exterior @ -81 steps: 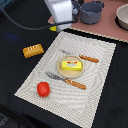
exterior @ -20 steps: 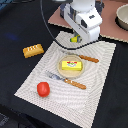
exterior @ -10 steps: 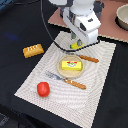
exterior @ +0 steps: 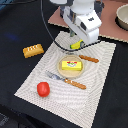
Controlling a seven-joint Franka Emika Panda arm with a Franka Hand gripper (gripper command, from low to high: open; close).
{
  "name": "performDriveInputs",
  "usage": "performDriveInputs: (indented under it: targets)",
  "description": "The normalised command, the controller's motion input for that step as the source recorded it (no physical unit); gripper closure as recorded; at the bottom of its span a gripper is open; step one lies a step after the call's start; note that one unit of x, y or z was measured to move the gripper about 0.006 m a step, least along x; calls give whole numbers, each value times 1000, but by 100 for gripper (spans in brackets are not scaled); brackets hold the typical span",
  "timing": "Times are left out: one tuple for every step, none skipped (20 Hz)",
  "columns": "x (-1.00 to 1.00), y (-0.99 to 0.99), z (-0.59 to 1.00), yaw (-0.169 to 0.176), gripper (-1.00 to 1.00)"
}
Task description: Interact with the objects in diverse but meaningful ways.
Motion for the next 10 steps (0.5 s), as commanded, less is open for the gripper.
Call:
performDriveInputs:
  targets:
    - [0,-203,1000,0,-100]
    - [0,-237,1000,-7,-100]
    - [111,-291,903,-28,-100]
    - [214,-294,791,-75,-100]
    - [157,-357,689,-90,-100]
    - [191,-369,606,-88,-100]
    - [209,-366,557,-80,-100]
    - [203,-374,483,-78,-100]
    - [206,-374,409,-75,-100]
    - [203,-351,360,-70,-100]
